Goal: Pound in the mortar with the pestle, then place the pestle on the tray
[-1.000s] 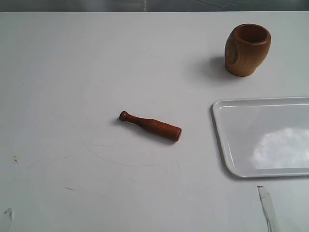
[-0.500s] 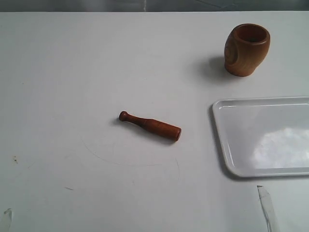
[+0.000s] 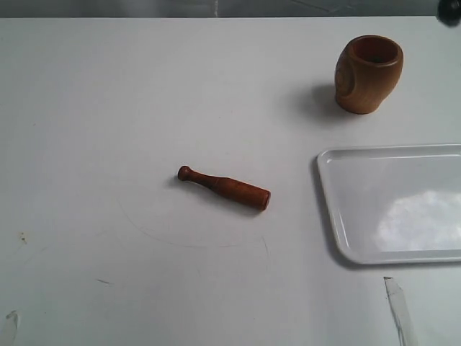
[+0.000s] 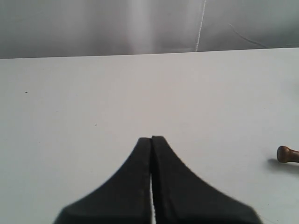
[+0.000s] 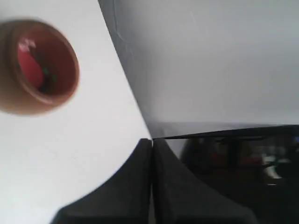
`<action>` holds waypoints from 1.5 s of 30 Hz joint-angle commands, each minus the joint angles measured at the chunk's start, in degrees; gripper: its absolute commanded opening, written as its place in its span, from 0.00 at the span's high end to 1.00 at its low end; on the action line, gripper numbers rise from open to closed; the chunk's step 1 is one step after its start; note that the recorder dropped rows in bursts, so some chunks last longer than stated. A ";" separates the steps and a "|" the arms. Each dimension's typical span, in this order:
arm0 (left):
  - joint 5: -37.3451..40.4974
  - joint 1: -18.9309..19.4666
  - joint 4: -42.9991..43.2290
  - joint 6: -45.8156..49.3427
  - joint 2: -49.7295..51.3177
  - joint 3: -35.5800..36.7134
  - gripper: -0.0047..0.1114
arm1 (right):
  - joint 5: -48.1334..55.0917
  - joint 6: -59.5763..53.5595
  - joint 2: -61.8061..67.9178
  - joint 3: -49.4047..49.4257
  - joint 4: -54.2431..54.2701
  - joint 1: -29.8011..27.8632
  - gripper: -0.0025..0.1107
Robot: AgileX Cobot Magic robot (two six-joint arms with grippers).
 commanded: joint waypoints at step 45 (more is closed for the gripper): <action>-0.17 -0.44 -0.42 -0.47 -0.07 0.03 0.96 | 18.96 -13.59 48.82 -30.47 54.28 36.81 0.65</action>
